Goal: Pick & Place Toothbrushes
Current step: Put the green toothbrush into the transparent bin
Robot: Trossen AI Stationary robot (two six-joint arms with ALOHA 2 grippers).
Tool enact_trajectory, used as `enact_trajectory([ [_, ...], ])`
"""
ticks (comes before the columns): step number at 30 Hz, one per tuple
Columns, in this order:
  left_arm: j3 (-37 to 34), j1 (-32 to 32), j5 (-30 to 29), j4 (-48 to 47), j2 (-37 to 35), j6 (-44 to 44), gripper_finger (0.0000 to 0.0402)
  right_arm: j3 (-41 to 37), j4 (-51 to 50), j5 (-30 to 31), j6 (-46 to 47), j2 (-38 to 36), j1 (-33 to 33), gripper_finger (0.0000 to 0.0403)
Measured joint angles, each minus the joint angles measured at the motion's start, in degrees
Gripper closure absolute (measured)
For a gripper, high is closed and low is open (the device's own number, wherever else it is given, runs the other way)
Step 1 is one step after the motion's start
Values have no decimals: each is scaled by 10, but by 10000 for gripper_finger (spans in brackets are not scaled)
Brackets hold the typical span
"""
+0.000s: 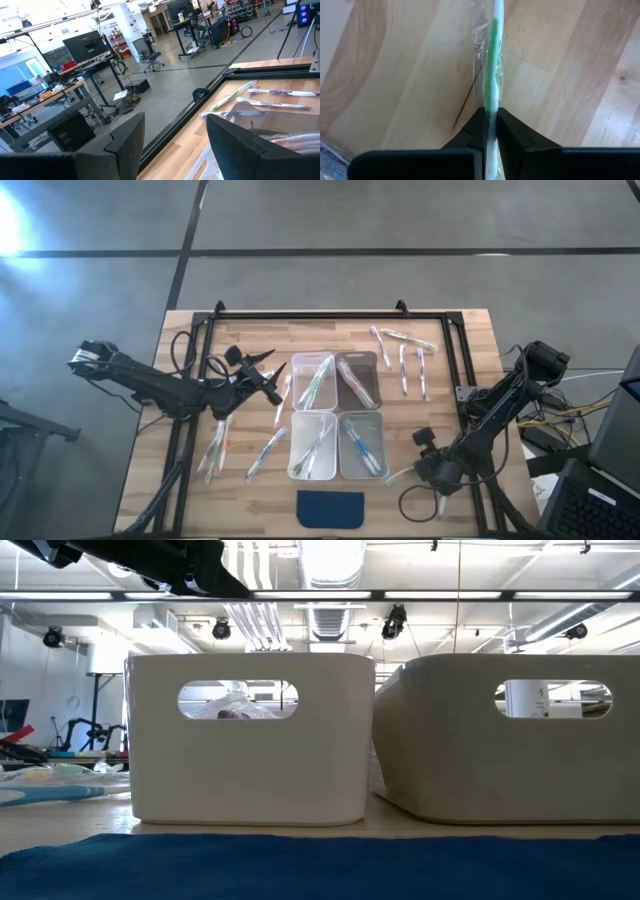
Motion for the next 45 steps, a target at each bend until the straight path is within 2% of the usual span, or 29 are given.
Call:
enact_trajectory([
  [9,0,0,0,0,0,0,183,8,3,-16,-80,-2,0,382],
  [18,0,0,0,0,0,0,183,102,6,-32,-90,-30,0,385],
  [20,0,0,0,0,0,0,183,125,7,-16,-98,-42,0,385],
  [28,0,0,9,-1,0,-15,183,193,7,116,-104,-96,-7,385],
  [32,0,0,52,-7,0,-31,183,204,10,168,-133,-119,-21,385],
  [36,0,0,134,-28,0,-71,183,181,56,194,-181,-135,-50,385],
  [40,0,0,223,-50,0,-116,183,141,173,196,-263,-143,-88,385],
  [45,0,0,289,-50,6,-157,183,96,358,168,-384,-141,-139,385],
])
